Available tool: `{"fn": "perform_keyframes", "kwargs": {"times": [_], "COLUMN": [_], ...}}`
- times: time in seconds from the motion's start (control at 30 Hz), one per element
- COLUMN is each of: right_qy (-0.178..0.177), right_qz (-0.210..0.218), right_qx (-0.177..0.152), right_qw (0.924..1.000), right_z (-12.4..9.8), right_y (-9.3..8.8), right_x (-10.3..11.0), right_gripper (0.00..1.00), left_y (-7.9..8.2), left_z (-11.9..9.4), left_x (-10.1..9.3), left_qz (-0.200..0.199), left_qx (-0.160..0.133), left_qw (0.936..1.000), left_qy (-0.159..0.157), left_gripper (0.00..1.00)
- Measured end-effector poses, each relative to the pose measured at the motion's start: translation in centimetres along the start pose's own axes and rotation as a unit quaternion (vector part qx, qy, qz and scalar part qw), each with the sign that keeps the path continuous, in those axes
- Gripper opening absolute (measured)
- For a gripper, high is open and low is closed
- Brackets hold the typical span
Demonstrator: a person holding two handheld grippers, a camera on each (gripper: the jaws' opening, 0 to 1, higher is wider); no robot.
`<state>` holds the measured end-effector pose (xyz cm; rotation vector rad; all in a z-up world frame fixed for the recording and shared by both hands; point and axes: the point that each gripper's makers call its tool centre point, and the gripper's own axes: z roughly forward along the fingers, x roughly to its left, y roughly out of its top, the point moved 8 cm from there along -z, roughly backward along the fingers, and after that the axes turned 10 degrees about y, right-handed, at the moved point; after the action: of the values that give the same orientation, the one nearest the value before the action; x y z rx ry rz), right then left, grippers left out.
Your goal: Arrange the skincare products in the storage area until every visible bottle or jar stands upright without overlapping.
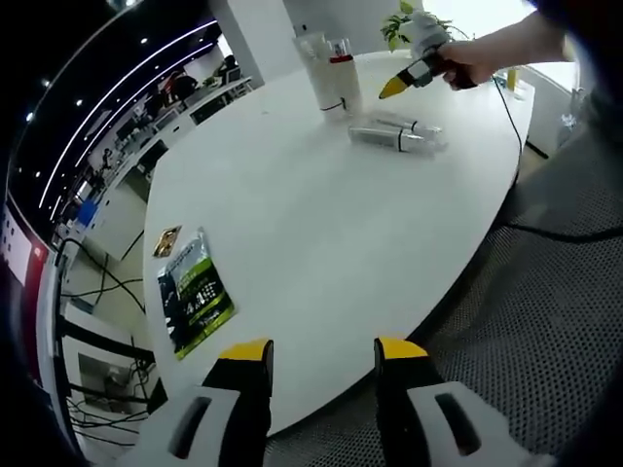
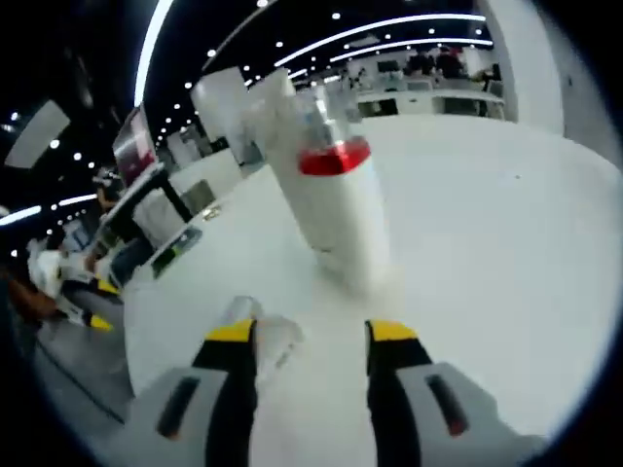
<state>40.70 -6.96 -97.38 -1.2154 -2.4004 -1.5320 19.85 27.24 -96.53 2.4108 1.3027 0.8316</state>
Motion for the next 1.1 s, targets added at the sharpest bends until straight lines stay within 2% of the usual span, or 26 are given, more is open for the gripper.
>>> {"fn": "perform_keyframes", "kwargs": {"times": [0.03, 0.17, 0.2, 0.3, 0.43, 0.5, 0.7, 0.8, 1.0, 1.1], "right_qy": [-0.012, -0.021, -0.037, -0.034, -0.048, -0.045, -0.051, -0.053, -0.046, -0.048], "right_qz": [0.005, 0.022, 0.017, 0.030, 0.001, -0.004, -0.016, -0.056, -0.049, -0.070], "right_qx": [0.002, 0.008, 0.021, 0.046, 0.091, 0.091, 0.113, 0.146, 0.182, 0.203], "right_qw": [0.9999, 0.9995, 0.9990, 0.9979, 0.9947, 0.9948, 0.9921, 0.9864, 0.9811, 0.9754], "right_z": [0.1, 0.8, 0.9, 1.6, 1.8, 1.9, 1.2, 0.9, 1.4, 1.8], "right_y": [-0.2, -0.4, -0.7, -1.2, -1.9, -2.3, -2.0, -1.8, -2.2, -2.3], "right_x": [0.5, 1.8, 1.8, 2.1, 2.2, 2.0, 1.7, 1.7, 2.0, 2.2], "right_gripper": [0.40, 0.37, 0.36, 0.30, 0.26, 0.25, 0.23, 0.22, 0.25, 0.26], "left_y": [0.0, 0.0, 0.0, 0.0, 0.0, 0.0, 0.0, 0.0, 0.0, 0.0], "left_z": [0.0, 0.0, 0.0, 0.0, -0.1, -0.1, -0.1, -0.1, -0.2, -0.2], "left_x": [0.0, 0.0, 0.0, 0.0, 0.1, 0.1, 0.2, 0.2, 0.2, 0.2], "left_qz": [0.001, 0.003, 0.004, 0.005, 0.005, 0.005, 0.003, 0.003, 0.001, 0.001], "left_qx": [0.000, -0.001, -0.001, -0.002, -0.003, -0.002, -0.003, -0.003, -0.004, -0.003], "left_qw": [1.0000, 1.0000, 1.0000, 1.0000, 1.0000, 1.0000, 1.0000, 1.0000, 1.0000, 1.0000], "left_qy": [0.000, -0.001, -0.001, -0.001, 0.000, 0.001, 0.002, 0.003, 0.002, 0.002], "left_gripper": [0.42, 0.42, 0.42, 0.42, 0.42, 0.42, 0.41, 0.40, 0.38, 0.38]}}
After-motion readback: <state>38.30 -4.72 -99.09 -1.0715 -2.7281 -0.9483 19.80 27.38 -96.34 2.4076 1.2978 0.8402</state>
